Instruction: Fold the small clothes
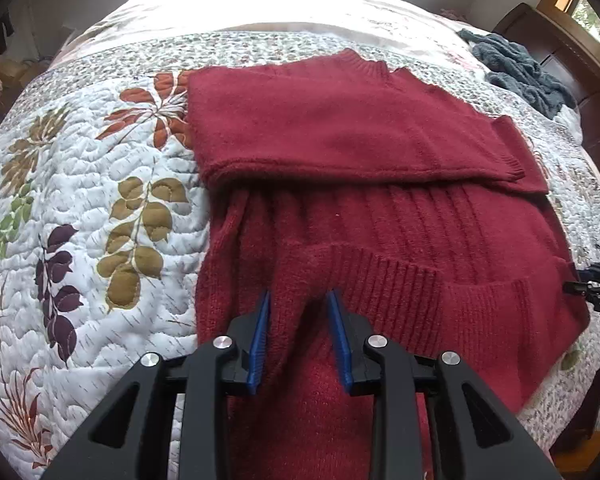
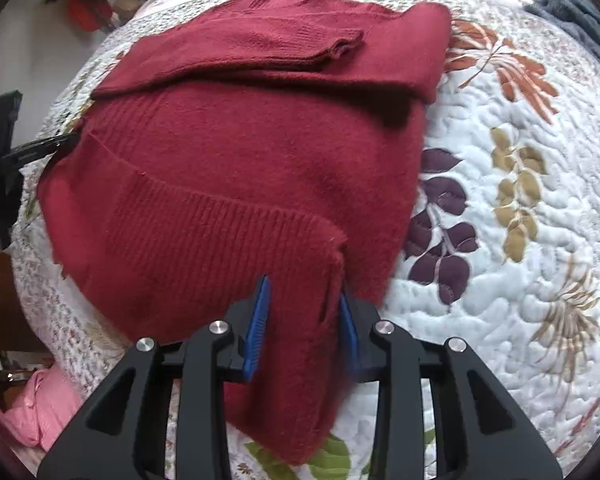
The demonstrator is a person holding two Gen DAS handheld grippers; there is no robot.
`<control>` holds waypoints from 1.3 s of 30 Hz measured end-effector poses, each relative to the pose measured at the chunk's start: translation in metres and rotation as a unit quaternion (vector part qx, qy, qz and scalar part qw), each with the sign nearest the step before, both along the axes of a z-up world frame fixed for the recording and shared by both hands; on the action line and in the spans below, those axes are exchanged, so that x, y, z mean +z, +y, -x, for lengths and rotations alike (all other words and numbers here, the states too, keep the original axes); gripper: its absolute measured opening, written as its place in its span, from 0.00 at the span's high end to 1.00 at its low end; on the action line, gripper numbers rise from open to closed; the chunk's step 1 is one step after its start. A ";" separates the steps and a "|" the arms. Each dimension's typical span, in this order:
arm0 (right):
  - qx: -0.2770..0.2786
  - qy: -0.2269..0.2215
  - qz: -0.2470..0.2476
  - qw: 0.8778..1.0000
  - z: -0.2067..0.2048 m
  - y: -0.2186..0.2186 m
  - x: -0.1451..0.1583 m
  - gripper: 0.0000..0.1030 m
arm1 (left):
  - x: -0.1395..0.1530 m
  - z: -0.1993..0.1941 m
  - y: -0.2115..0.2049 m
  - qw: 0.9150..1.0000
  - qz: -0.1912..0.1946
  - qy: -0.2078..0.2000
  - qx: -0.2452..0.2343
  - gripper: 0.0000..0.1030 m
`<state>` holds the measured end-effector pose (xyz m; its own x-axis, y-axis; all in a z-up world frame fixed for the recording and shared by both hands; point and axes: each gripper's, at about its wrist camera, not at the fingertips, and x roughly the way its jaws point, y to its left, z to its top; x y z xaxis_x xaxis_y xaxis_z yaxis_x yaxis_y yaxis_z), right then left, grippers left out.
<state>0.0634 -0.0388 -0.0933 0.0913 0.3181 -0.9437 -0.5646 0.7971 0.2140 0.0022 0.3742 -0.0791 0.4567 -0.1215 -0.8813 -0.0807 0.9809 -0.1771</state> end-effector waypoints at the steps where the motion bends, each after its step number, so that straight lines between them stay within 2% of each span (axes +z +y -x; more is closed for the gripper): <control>1: 0.006 -0.004 0.008 1.000 0.002 0.002 -0.001 0.71 | 0.002 0.002 0.002 1.000 0.003 -0.003 -0.001 0.73; 2: 0.008 -0.005 0.011 1.000 0.003 0.002 -0.002 0.77 | 0.004 0.004 0.002 1.000 0.005 -0.007 -0.001 0.73; 3: 0.011 -0.004 0.009 1.000 0.005 0.002 -0.003 0.92 | 0.007 0.005 0.004 1.000 0.008 -0.013 -0.001 0.73; 4: 0.011 0.002 -0.001 1.000 0.005 0.005 -0.002 0.94 | 0.008 0.006 0.006 1.000 0.010 -0.016 -0.001 0.73; 7: 0.012 0.010 -0.049 0.999 0.009 0.001 0.005 0.94 | 0.008 0.008 0.013 1.000 0.018 -0.016 -0.003 0.73; 10: 0.004 0.008 -0.056 0.998 0.008 -0.006 0.008 0.94 | 0.001 0.002 0.008 1.000 -0.002 -0.003 -0.018 0.70; 12: -0.006 0.014 -0.054 0.998 0.007 -0.012 0.004 0.94 | -0.005 -0.004 0.002 1.000 -0.016 0.012 -0.024 0.59; 15: -0.013 0.026 -0.053 0.998 0.003 -0.013 -0.003 0.90 | -0.010 -0.008 0.001 1.000 -0.014 0.015 -0.019 0.58; 17: -0.017 0.036 -0.055 0.998 0.001 -0.015 -0.007 0.90 | -0.009 -0.007 0.001 1.000 -0.009 0.013 -0.014 0.61; 18: -0.018 0.039 -0.057 0.997 0.001 -0.015 -0.009 0.90 | -0.007 -0.005 0.001 1.000 -0.007 0.010 -0.015 0.74; 20: -0.016 0.037 -0.054 0.998 0.003 -0.014 -0.011 0.93 | -0.003 0.001 -0.002 1.000 -0.012 0.005 -0.016 0.90; 24: -0.018 0.024 -0.072 0.997 0.008 -0.015 -0.001 0.94 | 0.014 0.021 -0.010 0.999 -0.032 -0.032 -0.023 0.94; 27: -0.025 0.015 -0.095 0.995 0.008 -0.025 0.014 0.95 | 0.030 0.034 -0.012 0.997 -0.029 -0.065 -0.016 0.94; 30: -0.037 0.005 -0.117 0.992 0.004 -0.034 0.031 0.95 | 0.053 0.046 -0.005 0.994 -0.009 -0.105 0.006 0.94; 34: -0.046 -0.026 -0.130 0.990 -0.008 -0.038 0.061 0.95 | 0.081 0.042 0.000 0.989 -0.012 -0.145 0.026 0.94; 39: -0.069 -0.063 -0.140 0.986 -0.047 -0.037 0.098 0.95 | 0.115 0.011 0.004 0.981 -0.013 -0.186 0.043 0.94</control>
